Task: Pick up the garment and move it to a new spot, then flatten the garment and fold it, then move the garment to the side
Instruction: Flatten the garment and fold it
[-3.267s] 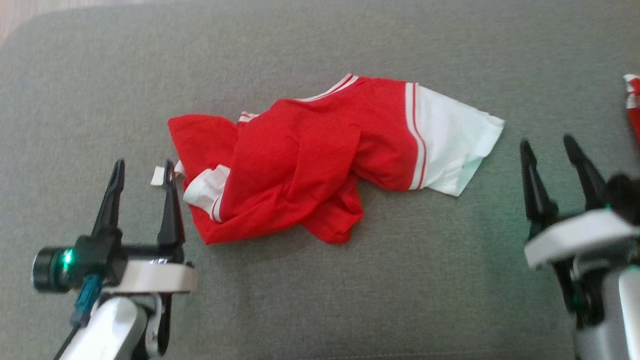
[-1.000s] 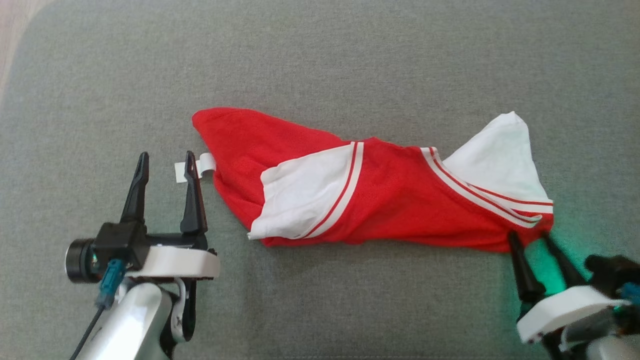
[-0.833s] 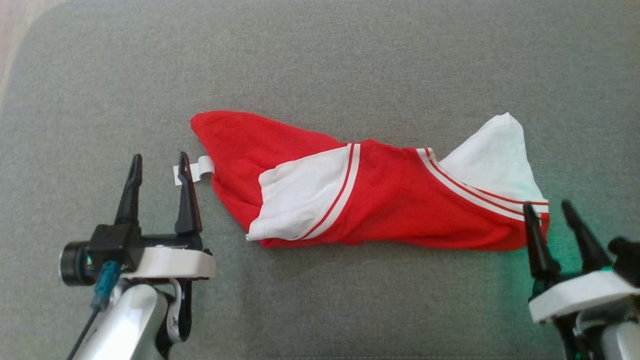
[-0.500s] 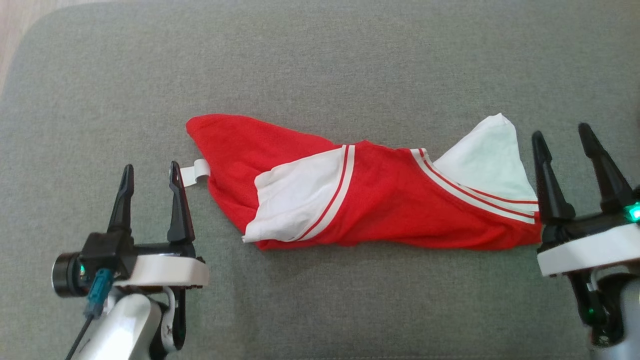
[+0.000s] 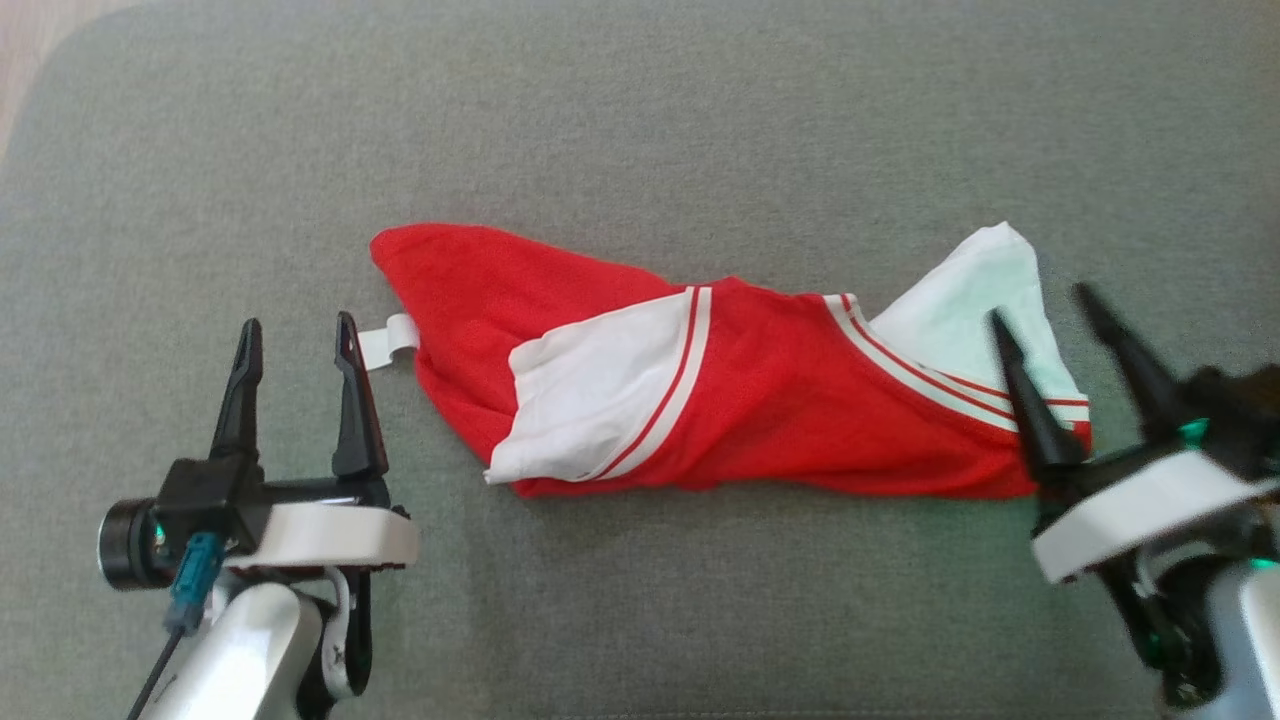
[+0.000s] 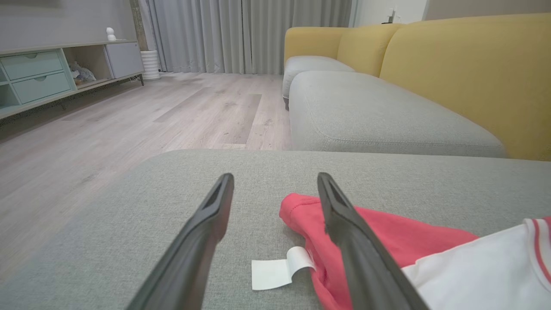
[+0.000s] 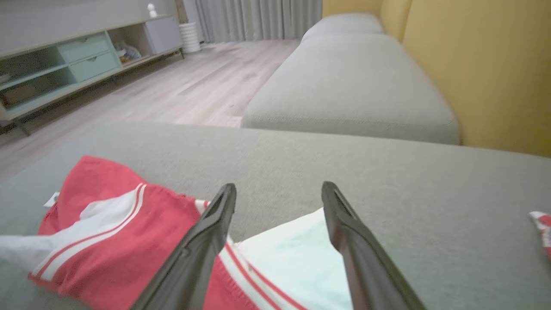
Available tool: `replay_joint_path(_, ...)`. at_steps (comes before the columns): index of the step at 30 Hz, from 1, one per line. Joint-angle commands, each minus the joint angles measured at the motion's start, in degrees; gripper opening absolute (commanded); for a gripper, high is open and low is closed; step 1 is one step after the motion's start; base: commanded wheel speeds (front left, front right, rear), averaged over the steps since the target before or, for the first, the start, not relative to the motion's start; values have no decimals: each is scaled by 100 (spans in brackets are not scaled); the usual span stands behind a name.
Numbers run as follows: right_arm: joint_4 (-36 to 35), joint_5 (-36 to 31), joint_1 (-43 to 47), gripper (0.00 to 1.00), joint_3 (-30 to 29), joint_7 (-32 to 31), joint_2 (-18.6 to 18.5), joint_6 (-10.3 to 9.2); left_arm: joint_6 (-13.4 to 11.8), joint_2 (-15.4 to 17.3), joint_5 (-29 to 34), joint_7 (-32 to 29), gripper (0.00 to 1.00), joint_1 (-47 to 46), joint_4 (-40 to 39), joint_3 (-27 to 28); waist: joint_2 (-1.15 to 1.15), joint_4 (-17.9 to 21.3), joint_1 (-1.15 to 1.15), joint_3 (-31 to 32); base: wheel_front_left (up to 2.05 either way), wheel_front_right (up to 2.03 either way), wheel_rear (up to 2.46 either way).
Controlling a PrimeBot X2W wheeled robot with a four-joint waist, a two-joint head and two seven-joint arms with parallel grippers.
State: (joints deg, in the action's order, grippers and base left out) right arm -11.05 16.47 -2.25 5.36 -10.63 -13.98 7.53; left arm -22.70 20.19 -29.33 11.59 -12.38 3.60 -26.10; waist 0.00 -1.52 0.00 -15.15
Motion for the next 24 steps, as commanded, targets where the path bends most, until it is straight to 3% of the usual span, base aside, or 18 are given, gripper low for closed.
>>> replay_joint_path(1,-81,194,-338,100,382,-240,-316,-4,-23,146,49,-14,100,-205,-190,171,0,-78,0,-97,0,0,0)
replay_joint_path(9,276,970,-1580,100,1962,-1279,-1521,-4,129,-73,125,5,100,-706,96,-33,0,-539,0,-438,0,0,0)
replay_joint_path(19,649,1842,-3069,100,3554,-2391,-2358,-4,260,-311,84,157,100,-908,477,-100,0,-787,0,-502,0,0,0)
replay_joint_path(20,711,1995,-3149,93,3656,-2511,-2392,-4,267,-328,77,170,100,-907,509,-99,0,-797,0,-495,0,0,0)
replay_joint_path(22,766,2258,-3281,0,3803,-2696,-2458,-4,280,-345,63,195,100,-899,561,-85,0,-800,0,-481,0,0,0)
replay_joint_path(24,761,2554,-3325,0,3858,-2848,-2493,-4,283,-348,49,216,100,-882,598,-59,0,-780,0,-462,0,0,0)
